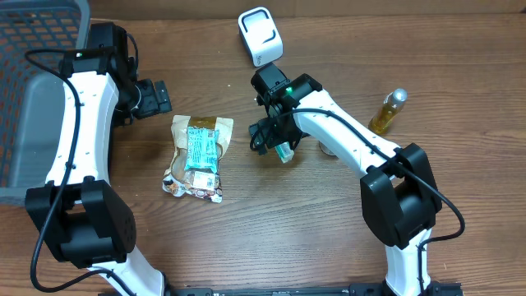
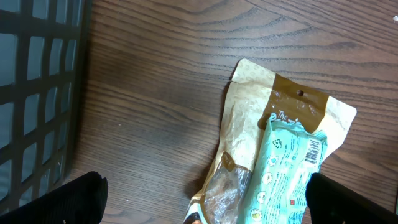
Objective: Scan the item barcode
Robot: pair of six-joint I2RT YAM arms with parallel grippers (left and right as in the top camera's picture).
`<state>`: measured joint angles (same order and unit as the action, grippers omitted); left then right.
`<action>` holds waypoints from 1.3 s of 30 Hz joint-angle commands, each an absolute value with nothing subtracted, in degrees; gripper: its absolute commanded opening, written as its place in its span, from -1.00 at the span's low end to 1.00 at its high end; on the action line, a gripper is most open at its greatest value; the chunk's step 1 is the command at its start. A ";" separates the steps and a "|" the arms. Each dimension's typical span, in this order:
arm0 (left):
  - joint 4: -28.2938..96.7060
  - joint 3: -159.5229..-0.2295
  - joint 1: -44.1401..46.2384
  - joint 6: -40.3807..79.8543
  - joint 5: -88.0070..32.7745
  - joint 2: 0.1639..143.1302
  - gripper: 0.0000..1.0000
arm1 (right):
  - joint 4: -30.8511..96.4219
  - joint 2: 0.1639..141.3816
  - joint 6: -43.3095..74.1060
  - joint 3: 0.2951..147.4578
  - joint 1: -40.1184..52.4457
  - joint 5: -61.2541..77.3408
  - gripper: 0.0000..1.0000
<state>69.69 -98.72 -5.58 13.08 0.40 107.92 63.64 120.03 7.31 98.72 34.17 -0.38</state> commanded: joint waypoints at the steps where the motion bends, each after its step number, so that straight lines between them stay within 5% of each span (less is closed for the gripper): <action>1: 69.76 -98.61 -5.17 12.21 -0.01 107.57 0.99 | 63.13 119.52 7.18 98.30 34.37 1.63 1.00; 39: 69.76 -98.61 -5.17 12.21 -0.01 107.57 0.99 | 63.53 119.59 7.20 98.30 34.37 1.61 1.00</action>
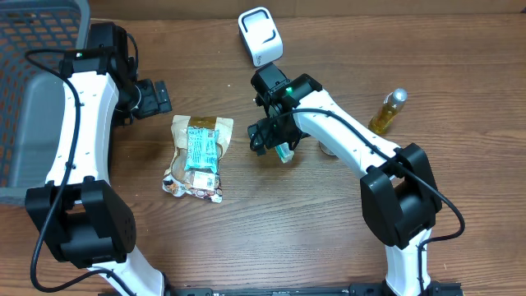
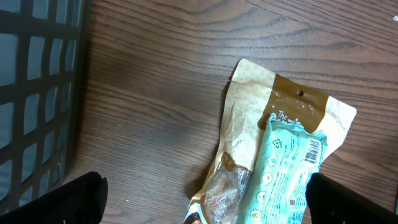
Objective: Scan the item barcode
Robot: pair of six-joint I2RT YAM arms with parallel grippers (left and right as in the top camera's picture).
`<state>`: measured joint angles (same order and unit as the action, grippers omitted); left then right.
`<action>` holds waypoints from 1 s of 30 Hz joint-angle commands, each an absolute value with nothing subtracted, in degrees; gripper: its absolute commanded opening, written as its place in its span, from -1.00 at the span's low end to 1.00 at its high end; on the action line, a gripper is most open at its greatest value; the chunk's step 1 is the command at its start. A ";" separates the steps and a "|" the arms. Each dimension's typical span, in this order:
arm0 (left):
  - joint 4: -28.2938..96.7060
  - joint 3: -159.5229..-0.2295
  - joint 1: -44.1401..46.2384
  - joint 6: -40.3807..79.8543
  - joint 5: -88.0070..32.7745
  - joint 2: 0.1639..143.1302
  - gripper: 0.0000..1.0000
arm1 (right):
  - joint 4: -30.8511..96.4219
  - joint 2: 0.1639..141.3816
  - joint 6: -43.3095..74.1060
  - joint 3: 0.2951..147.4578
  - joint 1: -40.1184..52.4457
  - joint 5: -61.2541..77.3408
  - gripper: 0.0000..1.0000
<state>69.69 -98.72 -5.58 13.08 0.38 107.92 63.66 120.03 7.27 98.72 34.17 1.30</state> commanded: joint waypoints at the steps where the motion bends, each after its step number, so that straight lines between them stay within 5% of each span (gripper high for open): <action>1: 69.76 -98.61 -5.17 12.21 -0.01 107.57 0.99 | 63.53 119.61 7.20 98.30 34.37 1.61 1.00; 16: 69.76 -98.61 -5.17 12.21 -0.01 107.57 0.99 | 58.54 119.61 7.20 93.14 34.33 0.56 0.98; 30: 69.76 -98.61 -5.17 12.21 -0.01 107.57 0.99 | 57.28 119.63 7.20 92.95 34.33 -3.79 0.66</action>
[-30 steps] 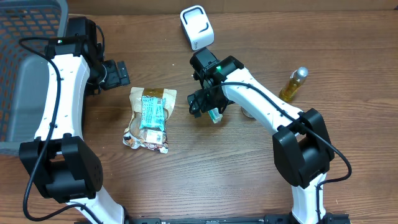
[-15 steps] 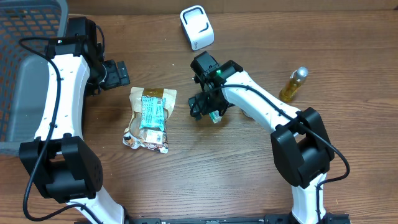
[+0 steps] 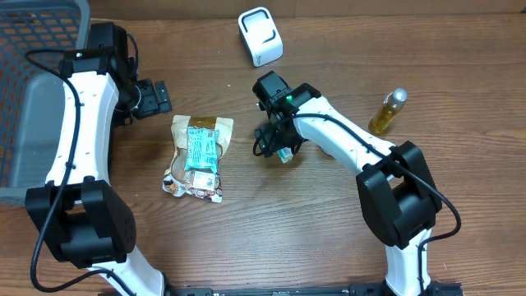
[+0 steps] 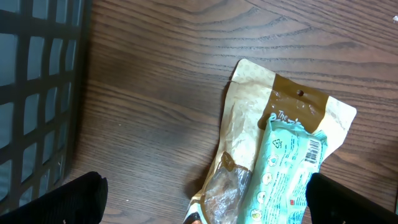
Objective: Scan the item barcode
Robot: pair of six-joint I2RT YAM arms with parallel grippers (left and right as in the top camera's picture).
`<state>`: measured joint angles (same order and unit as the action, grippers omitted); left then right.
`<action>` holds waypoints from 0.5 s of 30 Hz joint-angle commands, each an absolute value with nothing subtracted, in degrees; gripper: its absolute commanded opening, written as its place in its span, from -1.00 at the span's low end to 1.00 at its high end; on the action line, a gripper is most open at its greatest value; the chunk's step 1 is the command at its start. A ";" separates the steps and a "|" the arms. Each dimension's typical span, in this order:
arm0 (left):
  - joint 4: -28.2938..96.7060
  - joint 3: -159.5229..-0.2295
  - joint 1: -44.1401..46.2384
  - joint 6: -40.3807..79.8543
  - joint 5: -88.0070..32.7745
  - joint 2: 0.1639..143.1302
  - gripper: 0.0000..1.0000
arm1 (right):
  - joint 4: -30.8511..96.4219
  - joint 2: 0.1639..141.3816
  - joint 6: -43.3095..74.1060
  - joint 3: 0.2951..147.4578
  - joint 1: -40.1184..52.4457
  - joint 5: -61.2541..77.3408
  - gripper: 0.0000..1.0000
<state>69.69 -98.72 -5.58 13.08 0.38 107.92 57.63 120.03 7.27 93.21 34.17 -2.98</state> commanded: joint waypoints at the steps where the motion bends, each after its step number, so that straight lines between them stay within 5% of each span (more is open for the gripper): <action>1: 69.76 -98.61 -5.17 12.21 -0.01 107.57 0.99 | 57.30 119.63 7.20 92.95 34.33 -3.79 0.66; 6: 69.76 -98.61 -5.17 12.21 -0.01 107.57 0.99 | 57.28 119.63 7.20 92.95 34.33 -3.77 0.68; 8: 69.76 -98.61 -5.17 12.21 -0.01 107.57 0.99 | 57.28 119.63 7.20 92.95 34.33 -3.77 1.00; 15: 69.76 -98.61 -5.17 12.21 -0.01 107.57 0.99 | 57.28 119.63 7.20 92.95 34.33 -3.77 1.00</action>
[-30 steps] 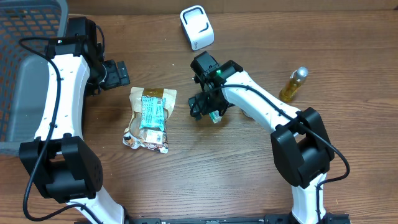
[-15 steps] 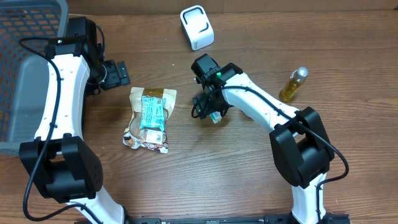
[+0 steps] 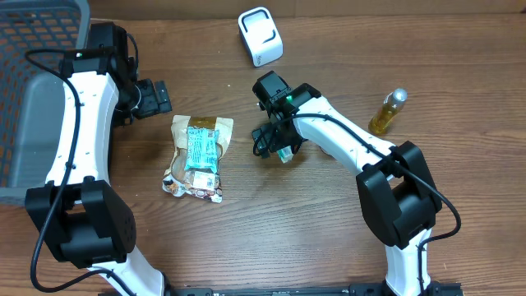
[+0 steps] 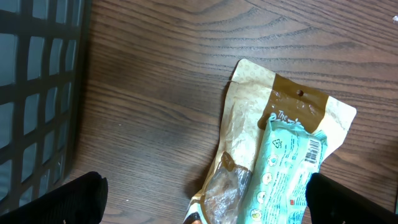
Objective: Scan the item barcode
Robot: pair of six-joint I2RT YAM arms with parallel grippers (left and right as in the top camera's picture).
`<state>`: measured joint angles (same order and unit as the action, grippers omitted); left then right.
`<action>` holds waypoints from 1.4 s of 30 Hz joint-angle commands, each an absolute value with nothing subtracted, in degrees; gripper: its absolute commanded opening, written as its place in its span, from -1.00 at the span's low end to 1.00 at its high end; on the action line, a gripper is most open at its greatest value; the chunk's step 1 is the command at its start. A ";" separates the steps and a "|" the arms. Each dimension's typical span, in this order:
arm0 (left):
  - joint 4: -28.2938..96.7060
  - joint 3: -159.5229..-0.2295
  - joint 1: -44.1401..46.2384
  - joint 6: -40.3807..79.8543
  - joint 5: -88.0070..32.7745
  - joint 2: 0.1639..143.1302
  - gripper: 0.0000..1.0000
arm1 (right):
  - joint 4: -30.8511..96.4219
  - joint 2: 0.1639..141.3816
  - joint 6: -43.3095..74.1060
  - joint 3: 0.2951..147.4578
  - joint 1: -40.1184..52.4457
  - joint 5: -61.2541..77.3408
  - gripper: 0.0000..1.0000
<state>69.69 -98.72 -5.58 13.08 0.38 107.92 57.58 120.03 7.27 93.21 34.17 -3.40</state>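
Note:
The white scanner (image 3: 260,35) stands at the back of the table. In front of it my right gripper (image 3: 276,146) is shut on a small teal and white item (image 3: 284,154), held just above the wood. A beige and brown snack bag (image 3: 197,156) with a teal packet (image 3: 201,148) on top lies at centre left. My left gripper (image 3: 154,97) hangs open behind the bag, holding nothing. In the left wrist view the bag (image 4: 249,124) and the teal packet (image 4: 286,180) with its barcode lie between the widely spread fingertips (image 4: 74,199).
A dark mesh basket (image 3: 33,49) fills the far left, and its wall (image 4: 37,93) also shows in the left wrist view. A small bottle of yellow liquid (image 3: 388,111) stands at the right.
My right gripper held the small teal item close in front of the scanner at the first two moments. By 0.5 s ago it had shifted slightly left and away from the scanner, still holding the item, and it stays there. The left arm and the bag have not moved.

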 commanded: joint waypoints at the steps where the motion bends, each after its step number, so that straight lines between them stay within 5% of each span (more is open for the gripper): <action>1: 69.76 -98.61 -5.17 12.21 -0.01 107.57 0.99 | 57.30 119.63 7.20 92.95 34.33 -3.77 1.00; 8: 69.76 -98.61 -5.17 12.21 -0.01 107.57 0.99 | 57.10 119.63 7.22 92.95 34.33 -3.77 0.98; 16: 69.76 -98.61 -5.17 12.21 -0.01 107.57 0.99 | 57.36 119.63 7.22 92.95 34.33 -3.79 0.28; 22: 69.76 -98.61 -5.17 12.21 -0.01 107.57 0.99 | 57.43 119.63 7.22 92.95 34.33 -3.79 0.01; 42: 69.76 -98.61 -5.17 12.23 -0.01 107.57 0.99 | 57.04 119.66 7.44 91.39 34.33 -3.79 -0.01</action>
